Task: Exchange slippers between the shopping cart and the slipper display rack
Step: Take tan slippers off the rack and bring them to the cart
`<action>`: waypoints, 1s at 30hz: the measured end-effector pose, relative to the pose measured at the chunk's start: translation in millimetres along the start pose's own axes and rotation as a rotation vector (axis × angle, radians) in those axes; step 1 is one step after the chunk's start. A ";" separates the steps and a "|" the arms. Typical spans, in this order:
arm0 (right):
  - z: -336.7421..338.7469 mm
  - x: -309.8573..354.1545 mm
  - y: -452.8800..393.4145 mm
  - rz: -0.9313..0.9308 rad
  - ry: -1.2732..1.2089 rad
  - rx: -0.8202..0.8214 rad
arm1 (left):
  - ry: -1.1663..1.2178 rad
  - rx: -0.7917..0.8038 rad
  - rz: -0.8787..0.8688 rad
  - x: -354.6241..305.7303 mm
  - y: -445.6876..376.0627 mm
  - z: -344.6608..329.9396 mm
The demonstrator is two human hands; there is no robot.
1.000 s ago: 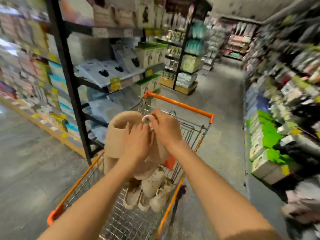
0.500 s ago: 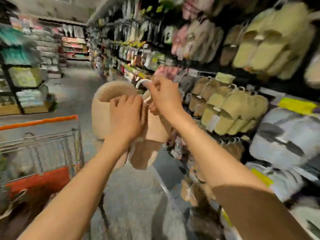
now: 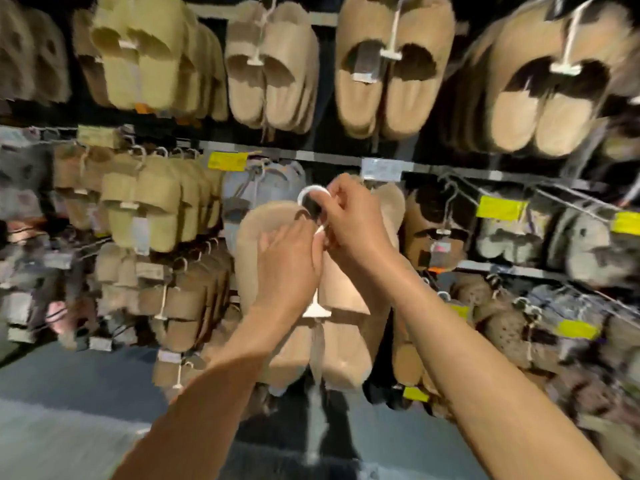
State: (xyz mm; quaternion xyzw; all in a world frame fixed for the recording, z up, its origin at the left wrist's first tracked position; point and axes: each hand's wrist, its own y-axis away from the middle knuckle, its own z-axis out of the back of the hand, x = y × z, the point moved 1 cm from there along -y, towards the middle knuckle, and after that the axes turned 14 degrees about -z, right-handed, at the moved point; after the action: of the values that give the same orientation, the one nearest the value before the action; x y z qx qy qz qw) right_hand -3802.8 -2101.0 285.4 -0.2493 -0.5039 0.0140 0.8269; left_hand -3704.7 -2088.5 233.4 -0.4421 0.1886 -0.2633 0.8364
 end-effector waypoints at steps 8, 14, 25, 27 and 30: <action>92.0 -58.9 16.5 -0.113 0.139 -0.297 | 0.316 0.121 -0.168 -82.4 -13.2 -60.0; 154.4 -108.1 18.8 -0.221 0.055 -0.517 | 0.461 0.266 -0.326 -134.9 -36.3 -102.6; 194.2 -177.4 -53.2 -0.191 0.024 -0.366 | 0.450 0.339 -0.172 -167.5 -69.3 -192.8; 188.2 -187.6 -72.8 -0.217 -0.071 -0.319 | 0.377 0.342 -0.150 -150.8 -75.4 -204.6; 170.5 -201.2 -105.1 -0.269 -0.198 -0.251 | 0.361 0.431 -0.104 -109.7 -81.2 -222.9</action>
State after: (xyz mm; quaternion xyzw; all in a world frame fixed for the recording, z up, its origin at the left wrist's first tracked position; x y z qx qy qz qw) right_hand -4069.0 -2180.3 226.7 -0.2783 -0.6091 -0.1349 0.7303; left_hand -3935.8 -2202.8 190.8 -0.2090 0.2511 -0.4143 0.8495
